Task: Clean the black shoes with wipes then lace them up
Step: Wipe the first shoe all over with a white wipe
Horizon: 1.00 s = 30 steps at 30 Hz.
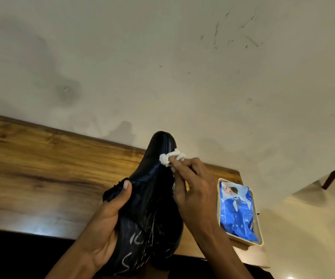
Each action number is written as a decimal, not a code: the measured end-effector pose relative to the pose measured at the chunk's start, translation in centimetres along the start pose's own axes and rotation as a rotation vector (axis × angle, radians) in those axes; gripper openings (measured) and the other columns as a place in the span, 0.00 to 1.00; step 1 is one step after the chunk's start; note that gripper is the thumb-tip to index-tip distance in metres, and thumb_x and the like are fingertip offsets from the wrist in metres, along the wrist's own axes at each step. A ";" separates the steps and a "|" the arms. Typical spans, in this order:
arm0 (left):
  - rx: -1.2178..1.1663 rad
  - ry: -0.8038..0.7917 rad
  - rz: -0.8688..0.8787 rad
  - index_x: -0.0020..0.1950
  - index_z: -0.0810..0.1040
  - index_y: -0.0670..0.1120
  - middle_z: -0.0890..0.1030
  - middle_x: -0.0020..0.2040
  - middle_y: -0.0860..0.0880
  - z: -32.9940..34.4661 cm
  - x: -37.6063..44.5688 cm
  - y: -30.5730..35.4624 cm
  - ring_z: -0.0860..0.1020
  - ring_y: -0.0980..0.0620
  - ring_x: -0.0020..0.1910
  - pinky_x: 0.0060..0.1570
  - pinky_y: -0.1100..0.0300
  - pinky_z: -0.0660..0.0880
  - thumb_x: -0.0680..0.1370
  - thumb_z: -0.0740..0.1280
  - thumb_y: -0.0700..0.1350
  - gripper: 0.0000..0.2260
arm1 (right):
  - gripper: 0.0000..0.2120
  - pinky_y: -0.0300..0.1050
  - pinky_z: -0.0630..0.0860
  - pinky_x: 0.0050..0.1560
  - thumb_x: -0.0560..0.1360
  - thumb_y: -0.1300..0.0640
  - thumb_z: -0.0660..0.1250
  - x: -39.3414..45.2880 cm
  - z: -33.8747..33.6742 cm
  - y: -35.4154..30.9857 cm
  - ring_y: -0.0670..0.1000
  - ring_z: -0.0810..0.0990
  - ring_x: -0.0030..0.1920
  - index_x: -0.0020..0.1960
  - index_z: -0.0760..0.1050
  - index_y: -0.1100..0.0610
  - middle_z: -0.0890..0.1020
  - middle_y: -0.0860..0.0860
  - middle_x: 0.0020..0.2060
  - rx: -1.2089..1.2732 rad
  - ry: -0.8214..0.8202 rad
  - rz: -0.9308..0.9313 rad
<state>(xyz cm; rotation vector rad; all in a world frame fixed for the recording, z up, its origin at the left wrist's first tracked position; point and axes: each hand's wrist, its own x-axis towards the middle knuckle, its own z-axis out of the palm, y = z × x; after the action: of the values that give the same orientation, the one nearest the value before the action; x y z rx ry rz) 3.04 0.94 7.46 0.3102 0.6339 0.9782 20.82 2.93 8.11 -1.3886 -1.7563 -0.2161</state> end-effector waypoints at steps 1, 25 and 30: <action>-0.016 0.005 -0.008 0.61 0.82 0.41 0.80 0.63 0.37 -0.1 0.1 0.1 0.80 0.39 0.62 0.59 0.44 0.76 0.79 0.65 0.55 0.20 | 0.14 0.34 0.74 0.46 0.76 0.67 0.70 -0.8 0.2 -0.5 0.49 0.79 0.45 0.61 0.83 0.60 0.80 0.52 0.46 0.015 -0.031 -0.014; -0.167 0.029 -0.035 0.49 0.85 0.33 0.83 0.49 0.38 -1.1 1.4 0.9 0.85 0.45 0.44 0.43 0.55 0.83 0.77 0.61 0.64 0.33 | 0.14 0.35 0.74 0.51 0.77 0.61 0.63 -3.8 1.1 -5.9 0.47 0.76 0.51 0.60 0.82 0.59 0.78 0.52 0.51 0.107 -0.256 -0.109; -0.134 0.065 -0.015 0.59 0.81 0.34 0.76 0.54 0.40 -1.7 1.9 1.3 0.77 0.46 0.49 0.57 0.54 0.76 0.76 0.61 0.67 0.35 | 0.13 0.37 0.76 0.52 0.77 0.62 0.66 -5.1 1.1 -5.2 0.48 0.78 0.53 0.59 0.83 0.58 0.80 0.53 0.52 0.159 -0.273 -0.118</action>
<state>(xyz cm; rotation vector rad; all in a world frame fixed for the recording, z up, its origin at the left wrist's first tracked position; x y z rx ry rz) 1.88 3.16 6.17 0.1558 0.6256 1.0141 15.80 -1.96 5.70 -1.2450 -2.0350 0.0531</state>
